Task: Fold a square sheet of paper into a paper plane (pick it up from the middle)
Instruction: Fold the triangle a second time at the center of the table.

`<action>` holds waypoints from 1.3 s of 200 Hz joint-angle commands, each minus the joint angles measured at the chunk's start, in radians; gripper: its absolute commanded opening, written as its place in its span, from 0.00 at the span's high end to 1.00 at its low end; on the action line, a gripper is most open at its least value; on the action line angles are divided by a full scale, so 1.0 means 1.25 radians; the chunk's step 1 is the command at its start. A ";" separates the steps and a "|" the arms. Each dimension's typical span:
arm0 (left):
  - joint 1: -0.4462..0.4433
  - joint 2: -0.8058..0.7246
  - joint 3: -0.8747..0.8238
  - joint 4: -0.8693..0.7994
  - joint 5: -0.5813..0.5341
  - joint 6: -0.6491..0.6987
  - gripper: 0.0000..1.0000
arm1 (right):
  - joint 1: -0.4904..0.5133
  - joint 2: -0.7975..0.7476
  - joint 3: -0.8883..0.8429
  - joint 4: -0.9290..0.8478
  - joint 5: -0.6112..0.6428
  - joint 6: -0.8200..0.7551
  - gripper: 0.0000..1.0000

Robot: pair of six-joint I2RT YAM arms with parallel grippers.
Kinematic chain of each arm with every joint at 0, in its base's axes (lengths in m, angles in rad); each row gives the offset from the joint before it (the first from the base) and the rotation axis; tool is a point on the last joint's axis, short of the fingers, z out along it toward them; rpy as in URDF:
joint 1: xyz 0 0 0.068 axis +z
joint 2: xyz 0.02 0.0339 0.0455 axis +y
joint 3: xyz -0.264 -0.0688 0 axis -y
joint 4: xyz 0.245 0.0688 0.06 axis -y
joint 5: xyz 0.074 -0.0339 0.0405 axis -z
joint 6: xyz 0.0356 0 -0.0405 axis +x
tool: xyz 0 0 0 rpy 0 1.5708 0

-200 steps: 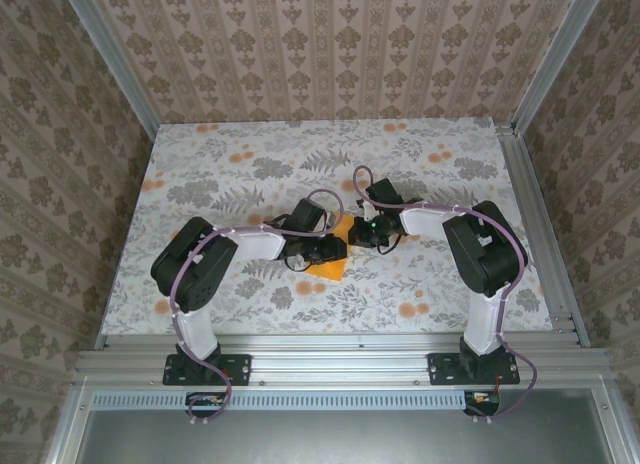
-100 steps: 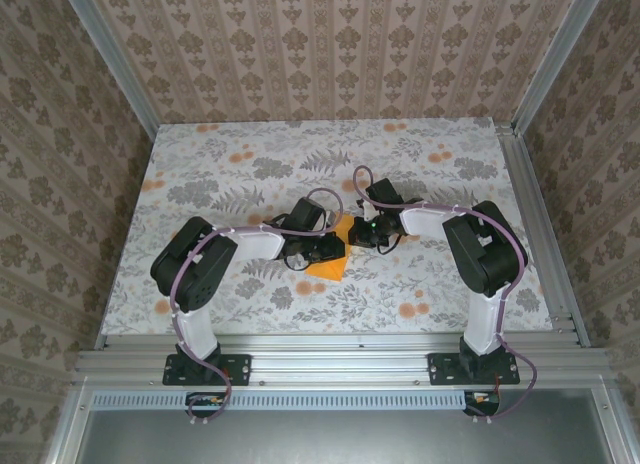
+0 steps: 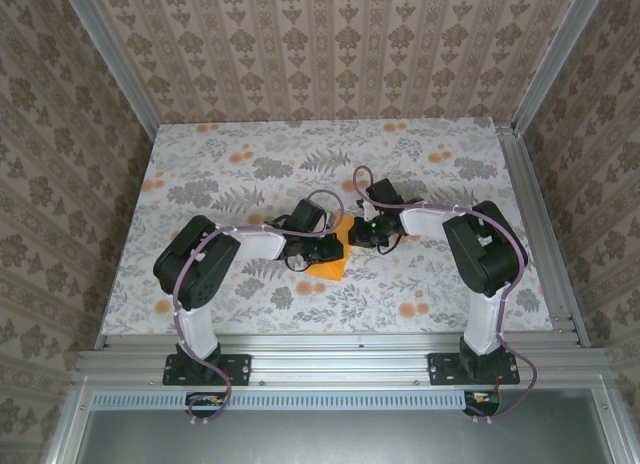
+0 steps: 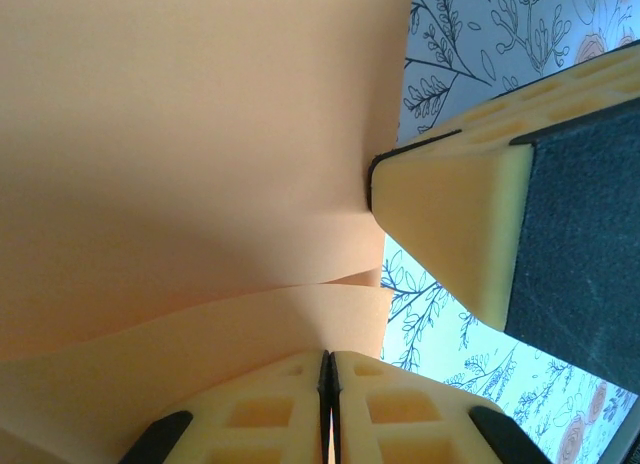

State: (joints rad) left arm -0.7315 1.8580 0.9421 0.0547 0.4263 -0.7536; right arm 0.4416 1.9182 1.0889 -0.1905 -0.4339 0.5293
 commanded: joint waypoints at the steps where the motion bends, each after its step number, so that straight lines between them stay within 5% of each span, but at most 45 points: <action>1: 0.005 0.030 0.010 0.006 -0.032 0.025 0.88 | 0.000 0.007 -0.022 -0.036 -0.020 -0.006 0.91; 260: 0.004 0.027 -0.024 0.023 -0.070 0.024 0.88 | 0.014 -0.101 -0.062 -0.011 -0.047 0.039 0.90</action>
State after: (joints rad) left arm -0.7322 1.8664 0.9398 0.0998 0.3882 -0.7540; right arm 0.4438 1.8236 1.0386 -0.2016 -0.4553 0.5453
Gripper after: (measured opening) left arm 0.118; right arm 0.107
